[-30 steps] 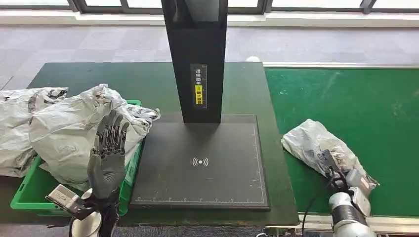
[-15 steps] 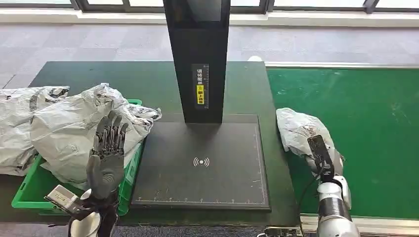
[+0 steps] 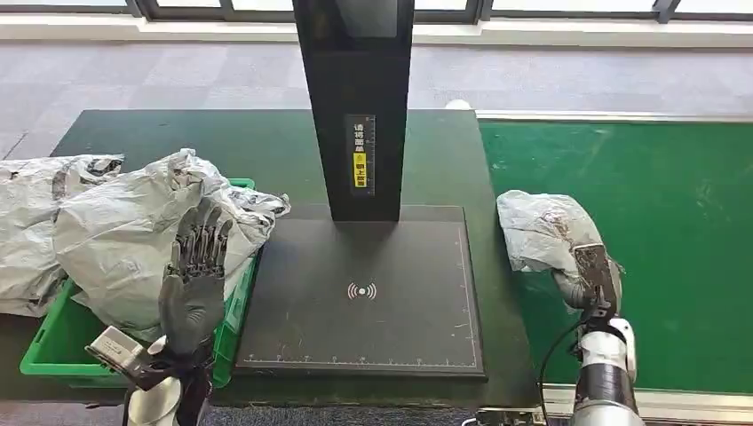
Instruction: Moved the parcel from conveyor to table for the left to box.
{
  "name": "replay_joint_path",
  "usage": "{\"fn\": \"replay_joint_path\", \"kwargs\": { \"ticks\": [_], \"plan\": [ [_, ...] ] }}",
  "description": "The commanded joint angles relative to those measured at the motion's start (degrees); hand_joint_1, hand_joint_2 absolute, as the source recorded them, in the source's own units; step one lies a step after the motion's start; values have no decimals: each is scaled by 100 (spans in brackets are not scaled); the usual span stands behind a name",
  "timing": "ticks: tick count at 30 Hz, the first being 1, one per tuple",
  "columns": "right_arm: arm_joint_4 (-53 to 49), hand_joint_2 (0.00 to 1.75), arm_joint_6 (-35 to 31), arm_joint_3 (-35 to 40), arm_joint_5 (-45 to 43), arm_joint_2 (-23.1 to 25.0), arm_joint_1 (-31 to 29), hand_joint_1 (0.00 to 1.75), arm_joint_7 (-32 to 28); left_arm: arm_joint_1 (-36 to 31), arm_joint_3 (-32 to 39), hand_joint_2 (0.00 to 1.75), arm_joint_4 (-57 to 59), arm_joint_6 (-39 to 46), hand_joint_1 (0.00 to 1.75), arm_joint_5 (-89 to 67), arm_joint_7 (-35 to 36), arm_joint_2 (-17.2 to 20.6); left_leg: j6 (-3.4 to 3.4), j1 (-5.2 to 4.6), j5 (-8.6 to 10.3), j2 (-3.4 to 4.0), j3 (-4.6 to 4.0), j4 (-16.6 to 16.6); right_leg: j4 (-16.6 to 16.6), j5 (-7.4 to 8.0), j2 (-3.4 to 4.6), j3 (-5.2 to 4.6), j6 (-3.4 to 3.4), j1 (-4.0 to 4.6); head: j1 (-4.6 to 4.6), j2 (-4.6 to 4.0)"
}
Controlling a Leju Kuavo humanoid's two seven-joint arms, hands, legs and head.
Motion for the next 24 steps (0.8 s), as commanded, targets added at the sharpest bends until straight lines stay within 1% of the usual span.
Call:
{"fn": "replay_joint_path", "kwargs": {
  "ticks": [1, 6, 7, 8, 10, 11, 12, 13, 14, 15, 16, 17, 19, 22, 24],
  "plan": [
    [-167, 175, 165, 253, -244, 135, -42, 175, -63, -193, -44, 0, 354, -4, 0, -17, 17, 185, 0, 0, 1, 11, 6, -7, -5, 3, 5, 2, -5, 1, 0, 0],
    [-567, 175, 712, 376, -763, 259, 124, 175, -289, -365, -63, 0, 503, 2, 0, -51, 17, 137, 0, 0, 2, 7, 6, -8, -5, 2, 0, 3, -6, 2, 0, 0],
    [-618, 175, 1120, 491, -991, 330, 124, 175, -479, -443, -65, 0, 582, -20, 0, -63, 17, 115, 0, -1, 3, 8, 10, -12, -8, 3, 0, 5, -8, 1, 0, 0],
    [-675, 175, 1347, 639, -1079, 417, 117, 175, -589, -496, -73, 0, 649, -45, 0, -69, 17, 102, 0, -1, 2, 11, 5, -7, -4, 3, 4, 1, -6, 0, 0, 0],
    [-1044, 175, 1831, 1193, -1286, 719, 230, 175, -819, -633, -92, 0, 819, -80, 0, -84, 17, 71, -1, -2, 1, 18, 0, -4, 1, 4, 13, -8, -5, -1, 0, 0],
    [-1371, 175, 2165, 1726, -1496, 901, 365, 175, -820, -696, -106, 0, 911, -94, 0, -79, 17, 61, -2, -1, 2, 24, 2, -6, 0, 6, 17, -8, -7, 0, 0, 0],
    [-1516, 175, 2230, 2065, -1625, 1013, 435, 175, -796, -723, -120, 0, 951, -92, 0, -73, 17, 60, -4, 1, 2, 35, 5, -9, -3, 9, 25, -8, -10, 3, 0, 0],
    [-1663, 175, 2568, 2537, -1880, 1087, 538, 175, -820, -755, -138, 0, 1023, -127, 0, -49, 17, 66, -4, -1, 0, 40, 3, -7, 3, 8, 31, -13, -9, 0, 0, 0],
    [-1754, 175, 2715, 2986, -2083, 1208, 611, 175, -806, -796, -158, 0, 1080, -129, 0, -35, 17, 67, -4, -1, 0, 30, -1, -4, 7, 5, 25, -14, -6, 0, 0, 0],
    [-1765, 175, 2871, 3345, -2289, 1231, 660, 175, -820, -838, -183, 0, 1143, -142, 0, -17, 17, 80, -7, 2, -1, 51, 7, -8, 6, 8, 45, -14, -12, 3, 0, 0],
    [-1722, 175, 2924, 3619, -2316, 1297, 674, 175, -818, -868, -196, 0, 1184, -138, 0, -11, 17, 81, -10, 2, 2, 43, 4, -5, 11, 6, 40, -19, -10, 3, 0, 0],
    [-1616, 175, 3065, 4122, -2533, 1257, 600, 175, -820, -903, -232, 0, 1237, -157, 0, 32, 17, 99, -12, 1, 2, 51, 7, -9, 14, 6, 46, -22, -14, 3, 0, 0],
    [-1578, 175, 3096, 4470, -2571, 1331, 459, 175, -820, -935, -257, 0, 1291, -162, 0, 45, 17, 101, -15, 1, 8, 39, 1, -4, 20, 1, 35, -27, -12, 1, 0, 0],
    [-1484, 175, 2976, 4622, -2650, 1329, 349, 175, -820, -949, -281, 0, 1307, -139, 0, 47, 17, 104, -16, 3, 10, 35, -4, -2, 26, 1, 31, -31, -14, 4, 0, 0],
    [-1493, 175, 2952, 4662, -2756, 1225, 327, 175, -820, -942, -288, 0, 1300, -131, 0, 60, 17, 113, -17, 5, 13, 29, 1, -6, 20, 0, 23, -24, -15, 6, 0, 0]
  ]
}}
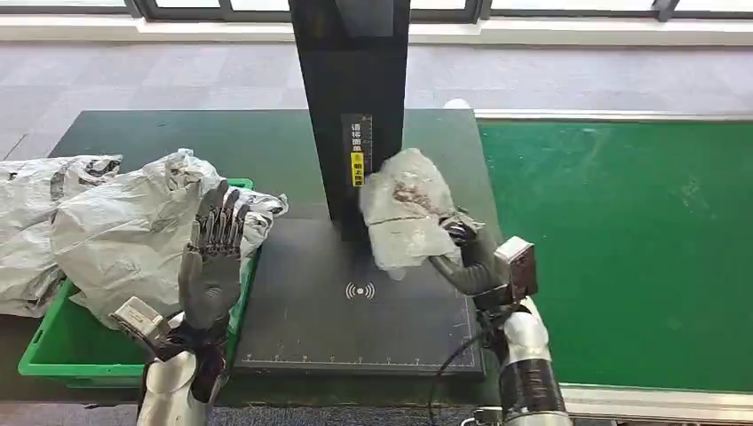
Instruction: Moved the parcel from conveyor to table for the left to box.
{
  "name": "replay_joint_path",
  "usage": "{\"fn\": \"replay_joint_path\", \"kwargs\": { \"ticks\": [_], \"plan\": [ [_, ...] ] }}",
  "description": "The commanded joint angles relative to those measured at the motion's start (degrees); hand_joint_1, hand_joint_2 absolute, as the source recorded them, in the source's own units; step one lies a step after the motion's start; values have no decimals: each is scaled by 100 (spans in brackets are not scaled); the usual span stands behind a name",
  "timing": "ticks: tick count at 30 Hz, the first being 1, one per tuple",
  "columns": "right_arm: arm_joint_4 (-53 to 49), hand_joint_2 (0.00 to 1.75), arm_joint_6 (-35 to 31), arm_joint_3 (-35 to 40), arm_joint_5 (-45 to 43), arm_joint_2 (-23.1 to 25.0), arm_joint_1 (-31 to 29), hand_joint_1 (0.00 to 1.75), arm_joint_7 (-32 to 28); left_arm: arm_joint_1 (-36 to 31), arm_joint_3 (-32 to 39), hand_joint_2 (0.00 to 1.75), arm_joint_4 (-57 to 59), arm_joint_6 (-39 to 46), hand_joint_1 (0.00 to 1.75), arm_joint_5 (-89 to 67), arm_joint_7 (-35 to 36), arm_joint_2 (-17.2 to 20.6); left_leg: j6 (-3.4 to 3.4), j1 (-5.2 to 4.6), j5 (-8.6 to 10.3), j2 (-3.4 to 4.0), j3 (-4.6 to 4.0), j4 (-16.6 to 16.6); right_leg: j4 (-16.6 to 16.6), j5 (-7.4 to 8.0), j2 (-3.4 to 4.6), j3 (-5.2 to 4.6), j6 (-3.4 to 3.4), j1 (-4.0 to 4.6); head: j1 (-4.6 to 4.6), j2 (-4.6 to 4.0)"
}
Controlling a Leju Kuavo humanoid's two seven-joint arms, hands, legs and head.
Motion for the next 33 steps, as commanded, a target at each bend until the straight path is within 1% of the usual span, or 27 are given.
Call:
{"fn": "replay_joint_path", "kwargs": {
  "ticks": [1, 2, 6, 7, 8, 9, 12, 13, 14, 15, 16, 17, 18, 19, 20, 22, 26, 29, 33],
  "plan": [
    [-27, 175, -99, 1601, -224, 20, -245, 175, 15, -295, -162, 0, 603, -11, 0, 30, 17, 111, 3, -1, 3, 5, 3, -5, -4, 3, -1, 3, -3, 0, 0, 0],
    [-34, 175, -96, 1598, -252, -16, -235, 175, 15, -290, -161, 0, 598, -12, 0, 34, 17, 115, 3, -2, 3, -5, 0, -1, -1, 1, -9, 2, -1, -1, 0, 0],
    [-34, 175, -96, 1598, -252, -16, -235, 175, 15, -290, -161, 0, 598, -12, 0, 34, 17, 115, 5, 0, 2, -2, 2, -4, -10, 4, -10, 9, -2, 1, 0, 0],
    [-53, 175, -190, 1743, -179, -53, -284, 175, 15, -291, -157, 0, 611, 9, 0, 35, 17, 110, 3, -3, 3, -4, 1, -4, -7, 3, -10, 7, -2, -3, 0, 0],
    [53, 175, -104, 1817, -330, 1, -396, 175, 15, -302, -150, 0, 617, 11, 0, 46, 17, 101, 2, -2, 3, -7, -4, 0, -6, 3, -12, 3, -1, -2, 0, 0],
    [452, 175, 104, 1910, -742, 222, -742, 175, 25, -337, -101, 0, 627, 88, 0, 39, 17, 80, 2, -4, 3, -4, 1, -3, -7, 4, -11, 6, -3, -3, 0, 0],
    [746, 175, -111, 2085, -826, 322, -960, 175, 15, -352, -71, 0, 640, 61, 0, 34, 17, 78, 0, -3, -1, 23, -5, 4, 2, 9, 17, -5, -6, -1, 0, 0],
    [918, 175, -362, 1986, -862, 324, -913, 175, 392, -314, -58, 0, 639, 73, 0, 27, 17, 79, -1, 1, 0, 30, -4, 1, -1, 12, 21, -6, -8, 2, 0, 0],
    [1114, 175, -643, 1972, -785, 276, -909, 175, 511, -249, -50, 0, 624, 86, 0, 13, 17, 82, -1, -1, 0, 11, -1, -2, -4, 8, 6, -2, -6, 0, 0, 0],
    [1258, 175, -950, 1911, -709, 243, -954, 175, 588, -198, -56, 0, 594, 112, 0, -5, 17, 85, -1, 2, 3, 5, 6, -8, -12, 10, 0, 6, -8, 4, 0, 0],
    [1299, 175, -1112, 1868, -654, 212, -982, 175, 610, -156, -60, 0, 556, 129, 0, -19, 17, 87, -2, 3, 7, 5, 18, -20, -24, 12, -4, 18, -10, 6, 0, 0],
    [1337, 175, -1512, 1735, -508, 148, -1062, 175, 716, -51, -53, 0, 476, 177, 0, -63, 17, 87, -3, 5, 11, 0, 21, -25, -31, 13, -12, 23, -11, 8, 0, 0],
    [1331, 175, -1577, 1691, -487, 123, -1091, 175, 746, -11, -56, 0, 445, 179, 0, -68, 17, 93, -3, 1, 7, -4, 12, -12, -15, 7, -9, 15, -6, 4, 0, 0],
    [1283, 175, -2408, 1694, 99, 33, -1125, 175, 1040, 73, -50, 0, 387, 240, 0, -93, 17, 98, -1, 3, 6, -7, 8, -10, -16, 7, -14, 15, -7, 6, 0, 0],
    [1256, 175, -3044, 1727, 584, -33, -1141, 175, 1293, 147, -27, 0, 323, 275, 0, -104, 17, 94, -1, 1, 6, -3, 7, -9, -14, 8, -10, 12, -6, 3, 0, 0],
    [1256, 175, -3044, 1727, 584, -33, -1141, 175, 1293, 147, -27, 0, 323, 275, 0, -104, 17, 94, -1, -1, 4, 0, 2, -6, -9, 6, -5, 7, -5, 0, 0, 0],
    [1256, 175, -3044, 1727, 584, -33, -1141, 175, 1293, 147, -27, 0, 323, 275, 0, -104, 17, 94, -2, -1, 7, -17, -1, -8, -13, 5, -21, 8, -8, 0, 0, 0],
    [1256, 175, -3044, 1727, 584, -33, -1141, 175, 1293, 147, -27, 0, 323, 275, 0, -104, 17, 94, -5, 1, 4, -7, -1, -7, -11, 6, -11, 5, -9, 1, 0, 0],
    [1256, 175, -3044, 1727, 584, -33, -1141, 175, 1293, 147, -27, 0, 323, 275, 0, -104, 17, 94, -5, 1, 5, -15, -5, -3, -7, 5, -14, 3, -8, 2, 0, 0]
  ]
}}
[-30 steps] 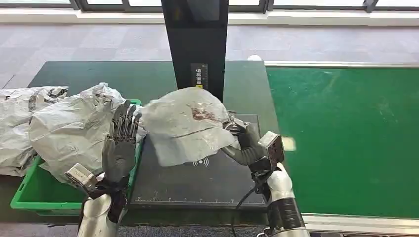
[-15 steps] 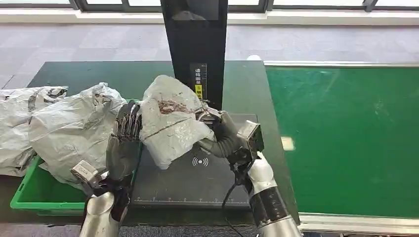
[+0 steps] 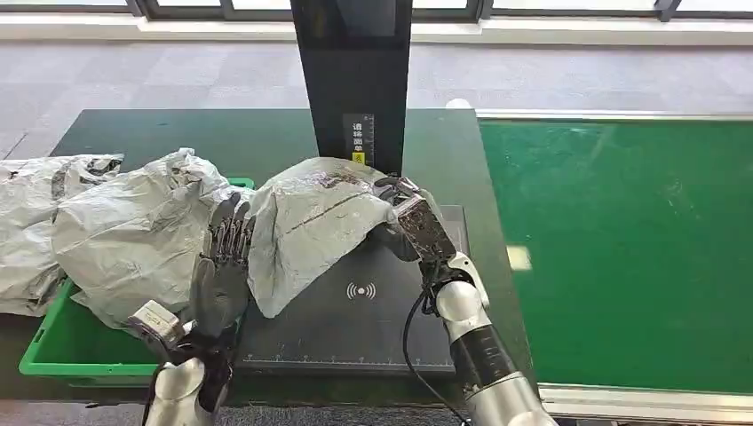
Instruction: Moved the parcel from conveyor to table for the left to box.
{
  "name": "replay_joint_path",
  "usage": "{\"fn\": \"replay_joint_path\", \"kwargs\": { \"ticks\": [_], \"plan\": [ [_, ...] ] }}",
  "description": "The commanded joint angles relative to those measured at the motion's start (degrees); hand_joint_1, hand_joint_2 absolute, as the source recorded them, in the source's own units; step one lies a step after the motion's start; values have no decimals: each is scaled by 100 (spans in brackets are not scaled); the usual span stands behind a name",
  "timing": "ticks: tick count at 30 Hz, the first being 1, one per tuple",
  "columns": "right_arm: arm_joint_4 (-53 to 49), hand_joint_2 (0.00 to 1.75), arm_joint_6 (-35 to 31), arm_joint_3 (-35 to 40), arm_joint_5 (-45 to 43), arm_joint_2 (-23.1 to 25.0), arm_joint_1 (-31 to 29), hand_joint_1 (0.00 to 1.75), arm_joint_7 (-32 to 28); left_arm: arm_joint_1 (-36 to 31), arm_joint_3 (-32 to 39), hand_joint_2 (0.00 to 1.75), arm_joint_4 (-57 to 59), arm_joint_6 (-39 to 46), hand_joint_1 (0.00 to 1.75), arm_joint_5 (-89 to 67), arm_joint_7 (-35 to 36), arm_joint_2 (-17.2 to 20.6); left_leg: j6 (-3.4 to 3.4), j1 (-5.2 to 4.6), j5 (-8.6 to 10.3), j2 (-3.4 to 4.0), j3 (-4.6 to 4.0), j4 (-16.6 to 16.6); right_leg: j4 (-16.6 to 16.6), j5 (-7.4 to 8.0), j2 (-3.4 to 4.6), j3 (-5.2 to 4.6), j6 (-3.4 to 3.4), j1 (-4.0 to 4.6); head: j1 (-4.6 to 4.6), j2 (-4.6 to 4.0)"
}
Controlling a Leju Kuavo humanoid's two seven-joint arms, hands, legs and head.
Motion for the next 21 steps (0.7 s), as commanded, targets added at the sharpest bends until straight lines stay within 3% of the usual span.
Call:
{"fn": "replay_joint_path", "kwargs": {
  "ticks": [1, 3, 4, 5, 8, 12, 13, 14, 15, 21],
  "plan": [
    [415, 175, -809, 138, 683, -196, -269, 175, 466, 55, 66, 0, 51, 46, 0, -47, 19, 80, 3, 2, 3, 11, 15, -11, -13, 5, 1, 14, -5, 4, 0, 0],
    [228, 175, -1115, 50, 1041, -241, -107, 175, 686, 118, 80, 0, -5, 23, 0, -56, 19, 69, 2, 0, 1, 6, 6, -5, -5, 1, 1, 5, -2, 2, 0, 0],
    [68, 175, -1835, 60, 1761, -420, 7, 98, 1406, 185, 35, 0, -124, 70, 0, -87, 19, 120, 3, 1, 1, 7, 13, -9, -10, 2, 0, 12, -3, 3, 0, 0],
    [-548, 175, -1956, -25, 2424, -546, 337, 72, 1751, 308, -12, 0, -250, 99, 0, -15, 19, 178, 3, 2, 1, 1, 8, -5, -7, 1, -5, 10, -1, 3, -2, 0],
    [-1385, 175, -1561, -313, 2724, -693, 733, 68, 1899, 423, -44, 0, -393, 113, 0, 57, 19, 231, 4, 3, 1, -14, 7, -5, -10, -3, -20, 11, 0, 3, -2, 0],
    [-1377, 175, -1522, -344, 2779, -614, 714, 68, 1906, 401, -47, 0, -371, 119, 0, 55, 19, 229, 6, 0, -2, -8, 3, -5, -11, -4, -14, 10, 0, 0, 0, 0],
    [-1377, 175, -1522, -344, 2779, -614, 714, 59, 1906, 401, -47, 0, -371, 119, 0, 55, 19, 229, 4, -1, -3, -2, -2, -2, -7, -1, -6, 0, 0, 0, 0, 0],
    [-1432, 175, -1558, -367, 3005, -599, 747, 23, 1973, 389, -37, 0, -381, 120, 0, 78, 19, 231, 4, 1, -5, 0, 7, -7, -13, -2, -8, 9, -2, 2, 0, 0],
    [-1598, 175, -1479, -396, 3138, -608, 832, 3, 1997, 390, -15, 0, -405, 111, 0, 116, 19, 237, 2, -2, -3, -3, 3, -6, -9, -2, -10, 2, -2, -1, 0, 0],
    [-2654, 175, -1047, -464, 2873, -685, 1319, 0, 1563, 560, 296, 0, -919, 136, 0, 232, 19, 129, 3, 0, -6, -5, 1, -4, -8, -6, -14, 1, -1, 2, 0, 0]
  ]
}}
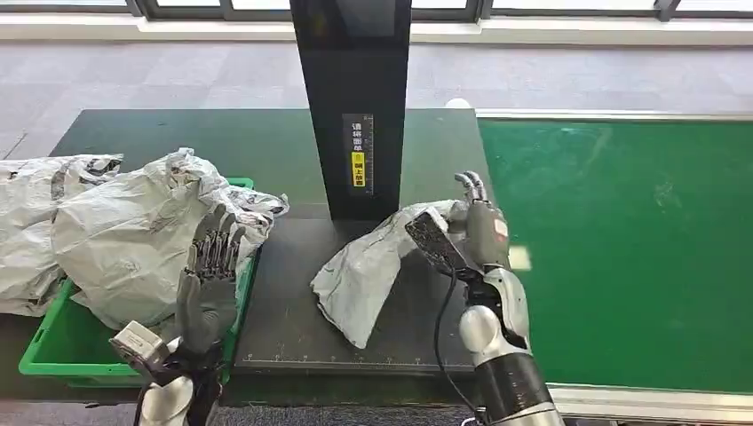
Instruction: Moved the parcel from conveyor to table for the left to box.
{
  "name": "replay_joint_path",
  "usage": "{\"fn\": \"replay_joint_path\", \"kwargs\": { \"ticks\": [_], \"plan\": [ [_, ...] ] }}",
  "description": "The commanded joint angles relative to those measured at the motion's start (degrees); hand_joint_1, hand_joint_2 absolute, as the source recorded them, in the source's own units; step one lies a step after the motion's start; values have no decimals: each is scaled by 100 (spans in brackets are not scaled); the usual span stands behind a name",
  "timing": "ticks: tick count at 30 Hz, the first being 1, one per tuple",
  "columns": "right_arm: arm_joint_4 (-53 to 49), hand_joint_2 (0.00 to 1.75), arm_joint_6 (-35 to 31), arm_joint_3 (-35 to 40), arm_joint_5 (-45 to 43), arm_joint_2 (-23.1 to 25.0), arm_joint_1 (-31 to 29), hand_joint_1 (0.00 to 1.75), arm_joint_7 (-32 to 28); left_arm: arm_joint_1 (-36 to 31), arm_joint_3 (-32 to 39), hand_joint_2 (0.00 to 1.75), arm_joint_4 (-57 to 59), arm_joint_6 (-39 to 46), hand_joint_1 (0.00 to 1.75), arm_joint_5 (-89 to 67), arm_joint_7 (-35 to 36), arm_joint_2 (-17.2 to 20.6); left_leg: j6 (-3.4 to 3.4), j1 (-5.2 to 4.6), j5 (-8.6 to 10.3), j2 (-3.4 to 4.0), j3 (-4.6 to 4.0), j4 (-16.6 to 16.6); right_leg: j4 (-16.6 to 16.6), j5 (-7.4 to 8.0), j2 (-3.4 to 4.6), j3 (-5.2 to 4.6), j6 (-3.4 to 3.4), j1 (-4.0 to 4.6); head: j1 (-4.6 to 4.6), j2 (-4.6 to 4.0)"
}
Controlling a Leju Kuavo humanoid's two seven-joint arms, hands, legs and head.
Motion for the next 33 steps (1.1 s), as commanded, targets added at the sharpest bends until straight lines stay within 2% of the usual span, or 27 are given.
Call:
{"fn": "replay_joint_path", "kwargs": {
  "ticks": [1, 5, 6, 8, 9, 13, 16, 33],
  "plan": [
    [-1282, 175, 427, -290, -398, -230, 477, 0, -463, 189, 350, 0, -490, 51, 0, 63, 19, 29, 3, 1, -1, -4, 0, -1, -2, -3, -10, 4, -1, 2, 0, 0],
    [-1745, 175, 437, -372, -514, -244, 788, 0, -578, 366, 673, 0, -1067, 122, 0, 383, 19, -143, 4, 1, -6, 3, 5, -1, -3, -5, -4, 8, -2, 2, 0, 0],
    [-1809, 175, 515, -432, -764, -287, 874, 0, -713, 398, 717, 0, -1203, 67, 0, 357, 19, -179, 4, 4, -8, 0, 6, 0, -6, -7, -8, 11, -3, 5, 0, 0],
    [-1611, 175, 752, -419, -875, -363, 775, 0, -783, 392, 685, 0, -1167, 45, 0, 297, 19, -188, 5, 5, -6, -8, 6, -2, -9, -9, -19, 16, -2, 6, 0, 0],
    [-1432, 0, 799, -417, -898, -349, 668, 0, -796, 367, 661, 0, -1117, 43, 0, 298, 19, -195, 4, 1, -3, -7, 4, -2, -6, -8, -13, 11, -1, 1, 0, 0],
    [-876, 0, 1195, -195, -1208, -316, 370, 0, -1161, 117, 568, 0, -825, 14, 0, 284, 19, -149, 3, -2, -1, 8, 7, -4, -6, -3, 0, 7, -4, -1, 0, 0],
    [-787, 0, 1548, -29, -1742, -254, 271, 0, -1711, -207, 484, 0, -521, 20, 0, 233, 19, -108, 2, 0, 4, 3, 8, -9, -9, -1, -8, 12, -7, 0, 0, 0],
    [-787, 0, 1548, -29, -1742, -254, 271, 0, -1711, -207, 484, 0, -521, 20, 0, 233, 19, -108, 3, -3, 5, 3, 9, -6, -4, 0, -3, 12, -5, -2, 0, 0]
  ]
}}
